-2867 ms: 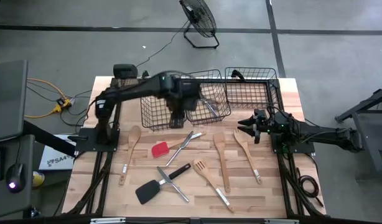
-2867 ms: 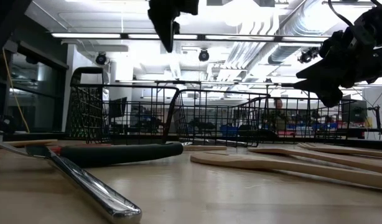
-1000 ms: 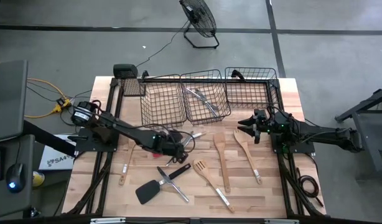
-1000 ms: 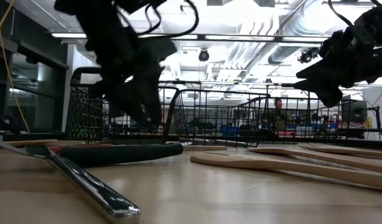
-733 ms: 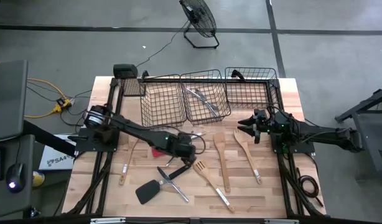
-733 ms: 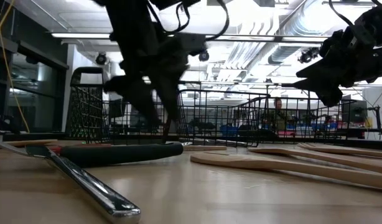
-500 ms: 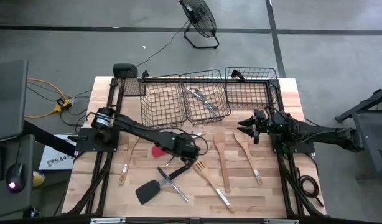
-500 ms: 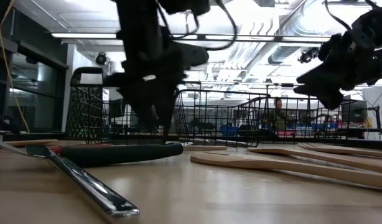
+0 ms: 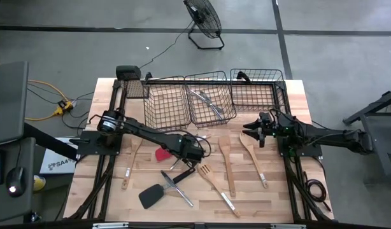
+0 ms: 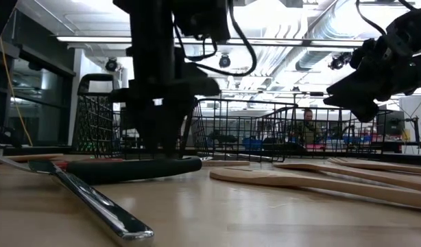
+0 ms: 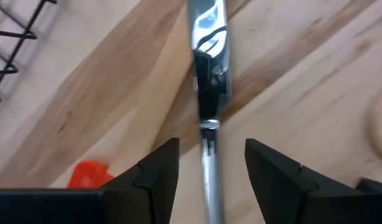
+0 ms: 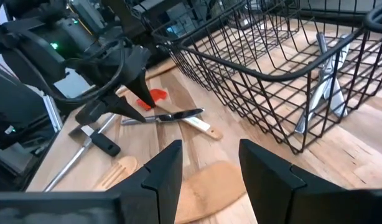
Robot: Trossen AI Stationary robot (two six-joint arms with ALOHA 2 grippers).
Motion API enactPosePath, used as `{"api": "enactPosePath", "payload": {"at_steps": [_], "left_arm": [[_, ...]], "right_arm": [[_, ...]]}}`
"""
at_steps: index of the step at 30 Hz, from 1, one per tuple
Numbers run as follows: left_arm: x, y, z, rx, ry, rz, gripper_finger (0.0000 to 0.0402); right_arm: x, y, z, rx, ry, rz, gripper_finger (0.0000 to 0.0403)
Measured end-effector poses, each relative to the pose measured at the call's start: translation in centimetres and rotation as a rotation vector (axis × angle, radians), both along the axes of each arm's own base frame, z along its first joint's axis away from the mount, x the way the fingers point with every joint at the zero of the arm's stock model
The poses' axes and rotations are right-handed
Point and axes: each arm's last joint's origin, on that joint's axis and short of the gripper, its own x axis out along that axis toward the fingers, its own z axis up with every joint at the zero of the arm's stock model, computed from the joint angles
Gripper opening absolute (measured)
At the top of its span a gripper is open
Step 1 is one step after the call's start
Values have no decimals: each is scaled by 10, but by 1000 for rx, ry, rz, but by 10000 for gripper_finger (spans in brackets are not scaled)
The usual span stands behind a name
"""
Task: Pick & Place Kitchen Items
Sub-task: Put the silver knife into the middle wire basket
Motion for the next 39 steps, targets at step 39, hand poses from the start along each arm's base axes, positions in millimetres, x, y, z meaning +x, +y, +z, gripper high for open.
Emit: {"api": "enactPosePath", "payload": {"at_steps": [39], "left_arm": [[0,22,-36,-121,99,2,127]], "right_arm": [[0,0,0,1,5,0,151]]}}
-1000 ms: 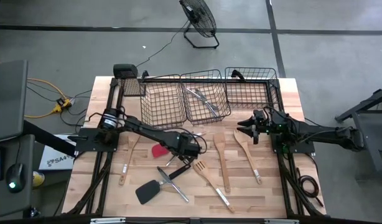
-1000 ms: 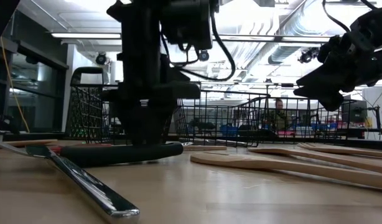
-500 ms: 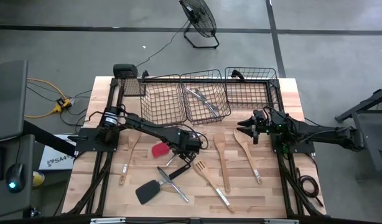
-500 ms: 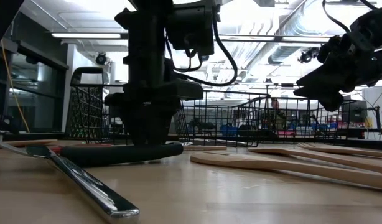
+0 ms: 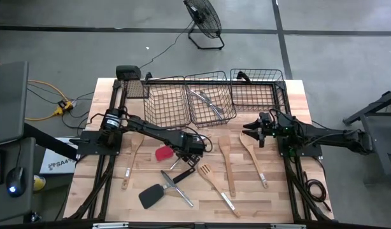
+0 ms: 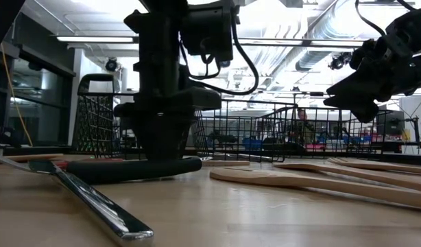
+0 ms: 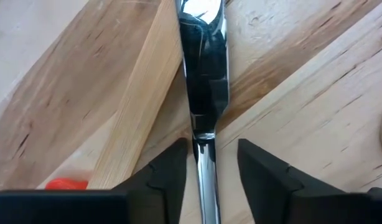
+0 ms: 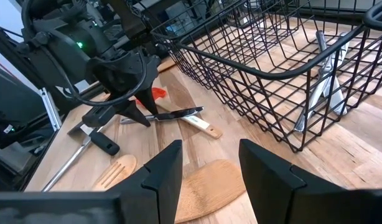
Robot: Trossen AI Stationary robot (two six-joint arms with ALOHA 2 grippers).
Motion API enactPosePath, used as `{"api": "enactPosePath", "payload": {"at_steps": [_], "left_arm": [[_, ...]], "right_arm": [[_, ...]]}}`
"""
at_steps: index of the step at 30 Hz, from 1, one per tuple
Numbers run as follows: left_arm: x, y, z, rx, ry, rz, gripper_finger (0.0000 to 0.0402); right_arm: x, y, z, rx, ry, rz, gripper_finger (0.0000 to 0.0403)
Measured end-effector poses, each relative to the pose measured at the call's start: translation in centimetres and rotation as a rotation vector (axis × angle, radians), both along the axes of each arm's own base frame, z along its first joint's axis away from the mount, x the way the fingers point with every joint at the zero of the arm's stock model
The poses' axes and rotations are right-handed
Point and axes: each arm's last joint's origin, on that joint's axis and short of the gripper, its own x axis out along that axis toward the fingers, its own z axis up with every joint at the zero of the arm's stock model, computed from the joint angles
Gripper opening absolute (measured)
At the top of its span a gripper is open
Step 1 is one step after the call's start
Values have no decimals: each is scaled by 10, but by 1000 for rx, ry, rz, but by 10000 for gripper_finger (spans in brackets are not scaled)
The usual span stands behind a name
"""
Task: Pick & Place Kitchen Items
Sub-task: Put the silver knife into the middle wire basket
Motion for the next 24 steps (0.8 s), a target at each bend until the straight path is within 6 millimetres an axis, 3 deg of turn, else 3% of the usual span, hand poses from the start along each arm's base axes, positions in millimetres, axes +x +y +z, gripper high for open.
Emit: {"api": "enactPosePath", "payload": {"at_steps": [11,24], "left_arm": [[-1,0,0,4,8,-7,50],[-1,0,0,4,9,-26,40]], "right_arm": [[0,0,0,0,0,0,151],[0,0,0,0,0,0,151]]}}
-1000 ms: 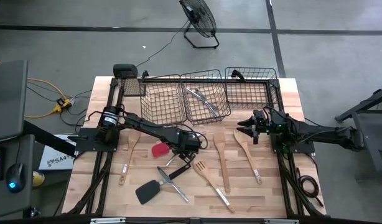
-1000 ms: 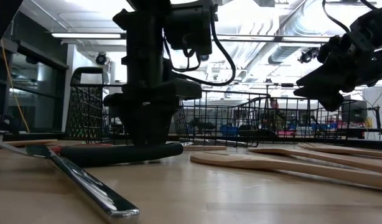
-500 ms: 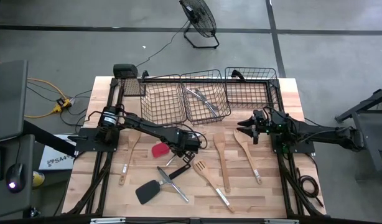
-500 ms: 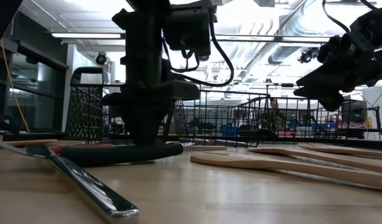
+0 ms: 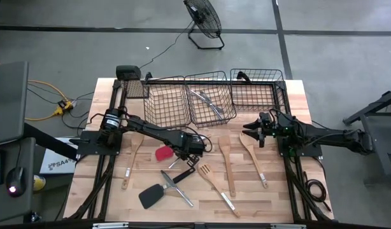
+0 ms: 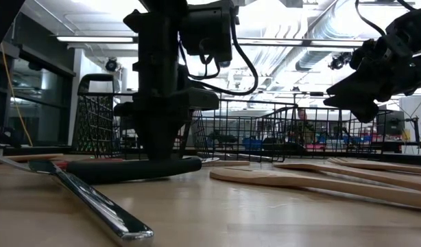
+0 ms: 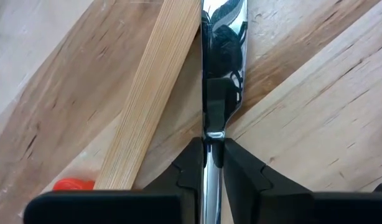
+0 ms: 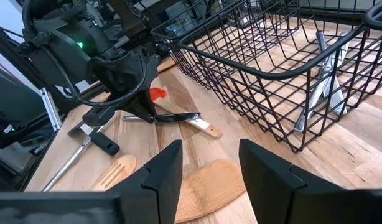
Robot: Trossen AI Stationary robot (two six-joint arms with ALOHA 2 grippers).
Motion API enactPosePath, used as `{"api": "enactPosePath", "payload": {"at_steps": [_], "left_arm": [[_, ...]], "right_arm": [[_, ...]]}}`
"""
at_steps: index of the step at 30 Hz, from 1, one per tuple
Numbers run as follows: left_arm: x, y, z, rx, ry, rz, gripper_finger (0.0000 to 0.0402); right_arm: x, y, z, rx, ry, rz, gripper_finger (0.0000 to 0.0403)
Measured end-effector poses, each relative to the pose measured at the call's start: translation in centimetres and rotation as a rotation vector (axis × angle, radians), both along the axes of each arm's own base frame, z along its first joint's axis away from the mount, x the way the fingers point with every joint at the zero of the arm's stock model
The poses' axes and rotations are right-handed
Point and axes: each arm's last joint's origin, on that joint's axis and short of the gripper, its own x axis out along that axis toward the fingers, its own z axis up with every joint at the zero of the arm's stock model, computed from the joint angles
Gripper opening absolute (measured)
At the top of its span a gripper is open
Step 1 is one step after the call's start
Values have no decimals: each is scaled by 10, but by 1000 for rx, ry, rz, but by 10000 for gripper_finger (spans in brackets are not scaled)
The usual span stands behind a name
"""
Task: Pick & Place Kitchen Items
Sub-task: Put the silver knife into the middle wire basket
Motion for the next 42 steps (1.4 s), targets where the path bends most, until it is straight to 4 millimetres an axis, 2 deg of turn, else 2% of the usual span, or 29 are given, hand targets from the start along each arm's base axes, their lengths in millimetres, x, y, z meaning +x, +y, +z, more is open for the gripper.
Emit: {"api": "enactPosePath", "payload": {"at_steps": [6,25,31,42], "left_arm": [[1,-1,1,7,-1,-14,39],[16,-14,28,26,-52,-83,38],[12,-19,42,46,-73,-94,38],[-1,-40,78,97,-195,-141,37]], "right_arm": [[0,0,0,0,-1,0,151],[0,0,0,0,0,0,151],[0,0,0,0,0,0,151],[0,0,0,0,0,0,151]]}}
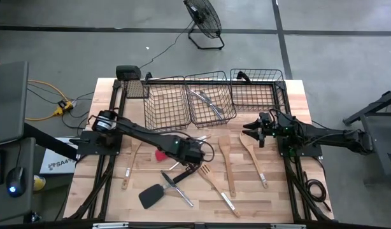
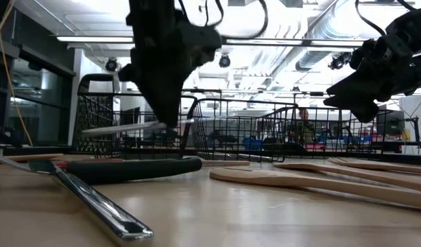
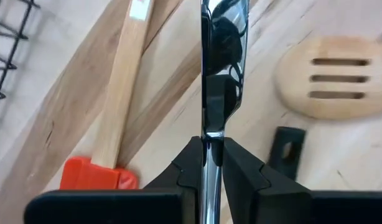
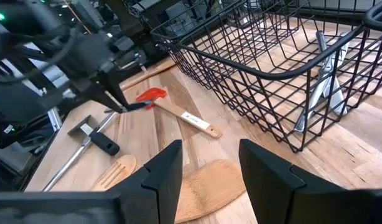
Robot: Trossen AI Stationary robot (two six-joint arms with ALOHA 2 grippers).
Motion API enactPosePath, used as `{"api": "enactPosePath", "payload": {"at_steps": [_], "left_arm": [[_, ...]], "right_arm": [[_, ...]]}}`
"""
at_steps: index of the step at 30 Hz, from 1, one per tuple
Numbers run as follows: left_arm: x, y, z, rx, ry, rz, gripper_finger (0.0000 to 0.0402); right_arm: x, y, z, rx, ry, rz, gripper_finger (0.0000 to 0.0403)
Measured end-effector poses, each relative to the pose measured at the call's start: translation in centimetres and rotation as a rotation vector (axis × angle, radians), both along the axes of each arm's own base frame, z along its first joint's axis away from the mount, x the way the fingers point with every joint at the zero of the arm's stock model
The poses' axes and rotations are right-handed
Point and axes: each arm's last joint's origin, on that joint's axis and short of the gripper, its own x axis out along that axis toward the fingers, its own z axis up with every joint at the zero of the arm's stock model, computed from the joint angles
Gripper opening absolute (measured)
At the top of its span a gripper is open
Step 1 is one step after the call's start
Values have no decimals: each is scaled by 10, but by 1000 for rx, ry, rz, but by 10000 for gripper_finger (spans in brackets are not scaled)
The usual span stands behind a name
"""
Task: Pick & Place Kitchen Items
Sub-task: Put the silver knife into the middle wire basket
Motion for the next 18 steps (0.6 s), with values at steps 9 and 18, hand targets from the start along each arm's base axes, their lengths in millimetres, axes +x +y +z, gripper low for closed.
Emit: {"api": "enactPosePath", "payload": {"at_steps": [9,18], "left_arm": [[-2,-2,17,28,-89,-21,37],[14,0,40,92,-218,-233,37]], "right_arm": [[0,0,0,0,0,0,151],[0,0,0,0,0,0,151]]}}
